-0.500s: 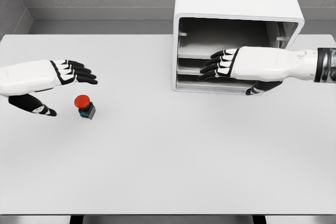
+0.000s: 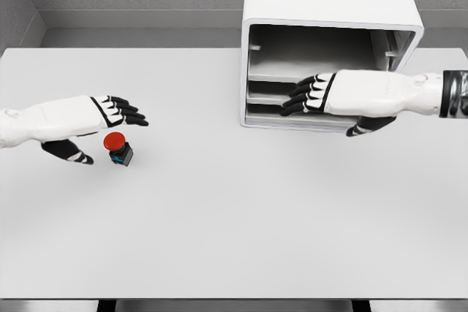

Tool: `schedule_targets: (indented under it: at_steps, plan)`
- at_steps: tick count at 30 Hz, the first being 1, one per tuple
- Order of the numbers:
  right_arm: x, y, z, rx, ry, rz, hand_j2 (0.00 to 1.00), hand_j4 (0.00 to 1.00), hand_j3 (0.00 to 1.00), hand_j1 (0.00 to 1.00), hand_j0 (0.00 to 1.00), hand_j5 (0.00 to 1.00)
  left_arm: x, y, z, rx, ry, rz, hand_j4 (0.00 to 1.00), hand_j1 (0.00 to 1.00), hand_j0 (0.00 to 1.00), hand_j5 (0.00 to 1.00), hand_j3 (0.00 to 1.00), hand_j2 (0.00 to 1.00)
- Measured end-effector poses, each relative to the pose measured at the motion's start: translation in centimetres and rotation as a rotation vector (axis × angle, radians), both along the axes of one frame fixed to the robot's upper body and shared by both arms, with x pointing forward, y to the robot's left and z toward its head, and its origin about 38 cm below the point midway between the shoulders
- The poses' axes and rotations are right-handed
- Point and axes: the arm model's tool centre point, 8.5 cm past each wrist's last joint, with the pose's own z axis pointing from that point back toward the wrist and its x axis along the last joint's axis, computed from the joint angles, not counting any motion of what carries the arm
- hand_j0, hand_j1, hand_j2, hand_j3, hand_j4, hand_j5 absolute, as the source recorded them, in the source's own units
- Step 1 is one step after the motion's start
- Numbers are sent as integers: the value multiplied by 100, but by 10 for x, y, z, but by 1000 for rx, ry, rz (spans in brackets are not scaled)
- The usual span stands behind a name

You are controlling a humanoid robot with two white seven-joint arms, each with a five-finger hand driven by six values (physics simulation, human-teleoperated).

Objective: Slide open multi-storey tabletop storage cabinets and put open load switch and slide close multi-storey tabletop storage cabinets

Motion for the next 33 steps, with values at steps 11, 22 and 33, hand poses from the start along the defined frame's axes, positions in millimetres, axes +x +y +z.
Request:
schedule_targets:
  at_steps: [11, 22, 33]
  plan:
    - [3, 4, 13, -32, 16, 17, 100, 100, 100, 100, 100, 100, 8, -10, -16, 62, -24, -6, 100, 100, 100, 100, 100, 100]
    - [24, -5, 11, 27, 140, -109, 100, 100, 100, 100, 100, 100, 12, -11, -34, 76, 9, 3, 100, 100, 100, 100, 100, 100]
    - [51, -6, -2, 50, 214, -222, 100, 100, 100, 100, 100, 100, 19, -2, -51, 75, 56, 45, 95, 95, 95, 95, 95, 95]
